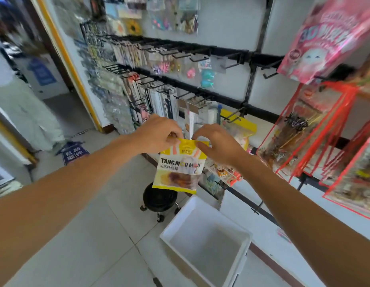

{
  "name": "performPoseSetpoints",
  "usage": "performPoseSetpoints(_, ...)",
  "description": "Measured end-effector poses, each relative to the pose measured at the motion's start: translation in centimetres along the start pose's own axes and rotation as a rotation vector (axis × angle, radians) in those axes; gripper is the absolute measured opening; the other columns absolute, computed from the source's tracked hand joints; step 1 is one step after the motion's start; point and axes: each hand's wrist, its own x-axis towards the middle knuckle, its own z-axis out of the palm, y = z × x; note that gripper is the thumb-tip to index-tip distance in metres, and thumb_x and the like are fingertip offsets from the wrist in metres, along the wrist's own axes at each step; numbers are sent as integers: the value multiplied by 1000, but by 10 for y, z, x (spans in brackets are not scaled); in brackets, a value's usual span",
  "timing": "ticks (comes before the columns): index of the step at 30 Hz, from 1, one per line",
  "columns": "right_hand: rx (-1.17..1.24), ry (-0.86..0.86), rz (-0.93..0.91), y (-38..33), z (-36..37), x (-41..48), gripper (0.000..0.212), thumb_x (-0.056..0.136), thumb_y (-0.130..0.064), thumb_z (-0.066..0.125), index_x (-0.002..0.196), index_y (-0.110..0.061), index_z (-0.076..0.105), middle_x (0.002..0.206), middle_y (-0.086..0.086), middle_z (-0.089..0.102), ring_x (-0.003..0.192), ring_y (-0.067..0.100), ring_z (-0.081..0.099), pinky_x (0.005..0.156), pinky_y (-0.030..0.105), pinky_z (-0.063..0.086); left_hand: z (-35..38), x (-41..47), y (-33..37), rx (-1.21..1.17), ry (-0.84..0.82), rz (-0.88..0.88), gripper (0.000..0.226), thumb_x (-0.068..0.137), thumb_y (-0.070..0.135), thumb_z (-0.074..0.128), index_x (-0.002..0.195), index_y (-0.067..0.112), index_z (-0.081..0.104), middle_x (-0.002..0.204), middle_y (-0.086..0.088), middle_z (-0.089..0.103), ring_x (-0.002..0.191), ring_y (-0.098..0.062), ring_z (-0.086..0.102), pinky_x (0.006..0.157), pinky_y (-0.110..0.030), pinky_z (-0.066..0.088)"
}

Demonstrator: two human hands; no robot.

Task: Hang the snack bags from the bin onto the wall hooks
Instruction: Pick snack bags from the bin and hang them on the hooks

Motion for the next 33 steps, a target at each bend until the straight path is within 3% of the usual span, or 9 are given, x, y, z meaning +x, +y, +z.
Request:
performPoseSetpoints(3,26,16,7,-21,-11,-3,7,92,-24,61,94,-19,66,90,-1,65,85,17,55,76,40,50,-14,-11,-1,21,56,50,8,89,24,66,88,24,74,68,20,51,68,-7,50,82,-31,32)
performPoseSetpoints(6,-22,42,15,-46,-28,-7,10,93,-22,61,90,-14,65,87,-3,62,79,11,51,69,30,42,-25,-24,-3,-10,116,99,7,89,26,68,89,24,75,80,16,62,77,-11,58,90,-33,33)
performPoseSetpoints(8,-70,58,36,-61,-38,-12,11,94,-25,59,93,-15,64,88,-3,61,81,12,50,68,28,36,-33,-29,-1,-50,156,129,7,90,24,68,90,22,75,78,17,59,75,-11,57,90,-35,35)
performPoseSetpoints(13,-78,148,142,-85,-66,-36,11,97,-20,55,95,-13,63,89,-2,62,88,24,58,72,36,44,-48,-32,18,-197,250,171,10,91,22,67,94,18,76,80,13,60,75,-10,56,84,-33,39)
performPoseSetpoints(16,-120,228,225,-95,-90,-59,12,95,-19,56,97,-10,65,96,3,66,92,26,59,78,38,46,-53,-26,41,-239,282,232,9,90,23,68,93,20,76,88,7,66,83,-17,61,88,-38,42)
performPoseSetpoints(19,-215,284,289,-105,-118,-85,16,95,-19,57,102,-9,67,101,7,68,95,26,60,82,37,48,-56,-21,72,-188,359,357,9,88,24,69,94,21,75,88,9,65,85,-17,61,86,-35,36)
performPoseSetpoints(22,-316,302,335,-112,-149,-113,13,92,-17,58,97,-10,67,95,5,67,91,27,60,79,41,49,-59,-16,104,-172,434,492,13,88,20,69,100,20,73,90,9,64,84,-13,59,83,-33,41)
performPoseSetpoints(26,-479,356,390,-121,-192,-152,17,93,-16,58,106,-8,68,104,7,68,101,28,59,81,31,41,-64,-8,153,-243,530,599,14,88,19,69,101,20,72,92,7,65,82,-12,57,76,-31,45)
performPoseSetpoints(33,-569,422,479,-128,-246,-215,17,94,-20,59,107,-12,66,106,4,66,102,26,57,83,37,46,-75,1,232,-318,593,717,15,88,22,70,102,18,72,91,6,65,80,-11,57,71,-27,46)
